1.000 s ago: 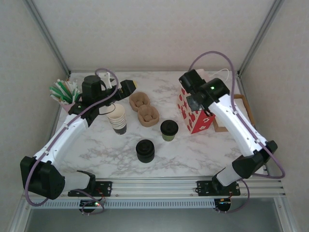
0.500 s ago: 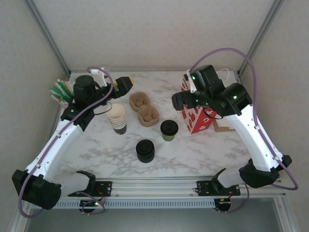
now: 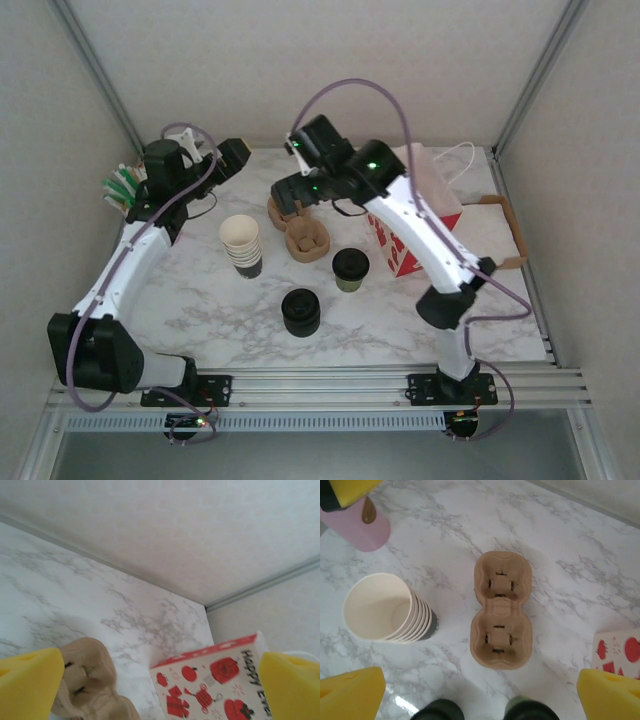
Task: Pack the takeout coffee
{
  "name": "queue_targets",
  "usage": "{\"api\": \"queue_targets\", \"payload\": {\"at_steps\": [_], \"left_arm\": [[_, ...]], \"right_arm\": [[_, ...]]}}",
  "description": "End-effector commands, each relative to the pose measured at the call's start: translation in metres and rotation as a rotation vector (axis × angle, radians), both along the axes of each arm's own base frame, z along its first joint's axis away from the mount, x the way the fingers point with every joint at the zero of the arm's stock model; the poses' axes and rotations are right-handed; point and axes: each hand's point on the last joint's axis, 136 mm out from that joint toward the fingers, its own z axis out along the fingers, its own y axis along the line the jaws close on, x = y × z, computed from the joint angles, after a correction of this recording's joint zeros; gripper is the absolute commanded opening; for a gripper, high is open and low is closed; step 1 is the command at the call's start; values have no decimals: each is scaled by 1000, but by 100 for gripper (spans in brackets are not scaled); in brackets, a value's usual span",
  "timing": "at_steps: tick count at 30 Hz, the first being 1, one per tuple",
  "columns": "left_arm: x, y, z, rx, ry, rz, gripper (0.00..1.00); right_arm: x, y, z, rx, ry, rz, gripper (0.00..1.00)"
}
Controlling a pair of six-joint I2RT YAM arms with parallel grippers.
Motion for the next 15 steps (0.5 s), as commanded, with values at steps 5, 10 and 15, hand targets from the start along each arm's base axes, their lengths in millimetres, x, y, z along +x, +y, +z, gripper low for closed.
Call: {"api": "queue_targets", "payload": {"at_steps": [5,10,15], "left_arm": [[30,14,-52,-64,83,12,100],[42,12,-90,-80,144,3,100],[42,7,-110,-83,170,-19,100]], "right_arm": [[35,18,-54,-128,-2,-62,99],[52,30,-97,-164,61,18,98],[62,36,-135,-91,225,54,80]]}}
